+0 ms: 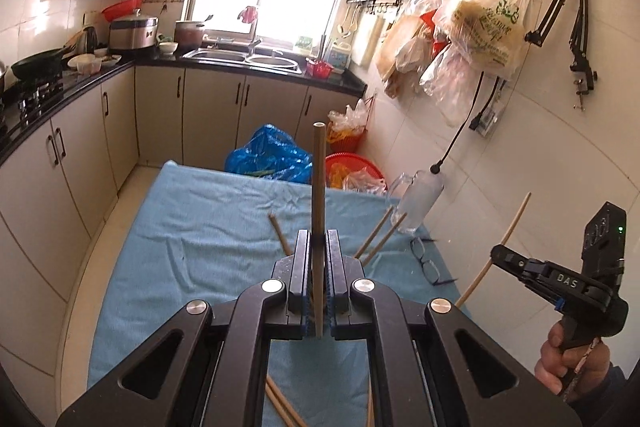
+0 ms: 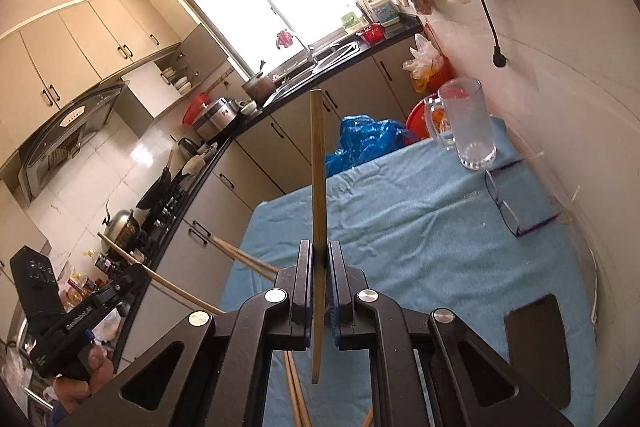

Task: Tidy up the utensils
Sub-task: 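Lower both chopsticks into the black holder and open both tools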

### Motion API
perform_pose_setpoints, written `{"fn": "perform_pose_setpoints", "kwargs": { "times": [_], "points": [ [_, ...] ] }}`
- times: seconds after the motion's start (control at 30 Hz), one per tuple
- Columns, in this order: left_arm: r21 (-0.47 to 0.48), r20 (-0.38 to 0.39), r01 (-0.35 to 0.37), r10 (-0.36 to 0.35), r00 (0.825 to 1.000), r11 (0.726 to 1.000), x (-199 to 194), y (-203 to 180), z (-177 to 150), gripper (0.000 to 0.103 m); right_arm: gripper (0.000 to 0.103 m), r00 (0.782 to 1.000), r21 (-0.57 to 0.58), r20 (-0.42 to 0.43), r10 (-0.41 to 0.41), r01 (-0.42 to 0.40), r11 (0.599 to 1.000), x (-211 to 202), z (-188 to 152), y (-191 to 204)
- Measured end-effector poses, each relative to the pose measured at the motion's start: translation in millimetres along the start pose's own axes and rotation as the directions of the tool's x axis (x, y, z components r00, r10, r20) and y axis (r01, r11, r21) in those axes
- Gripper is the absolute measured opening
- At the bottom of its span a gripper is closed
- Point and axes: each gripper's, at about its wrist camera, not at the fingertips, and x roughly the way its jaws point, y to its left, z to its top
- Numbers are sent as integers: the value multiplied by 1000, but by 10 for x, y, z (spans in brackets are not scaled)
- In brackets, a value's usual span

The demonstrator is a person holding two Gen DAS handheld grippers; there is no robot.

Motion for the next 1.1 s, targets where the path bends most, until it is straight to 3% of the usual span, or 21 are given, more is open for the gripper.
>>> {"fn": "perform_pose_setpoints", "kwargs": {
  "times": [0.5, 1.1],
  "points": [
    [19, 14, 20, -20, 1000, 1000, 367, -96, 358, 6, 7, 997, 10, 68, -34, 33, 999, 510, 464, 281],
    [5, -108, 24, -23, 994, 1000, 897, 83, 34, 6, 7, 992, 33, -21, -122, 123, 992, 1121, 206, 101]
  ]
}}
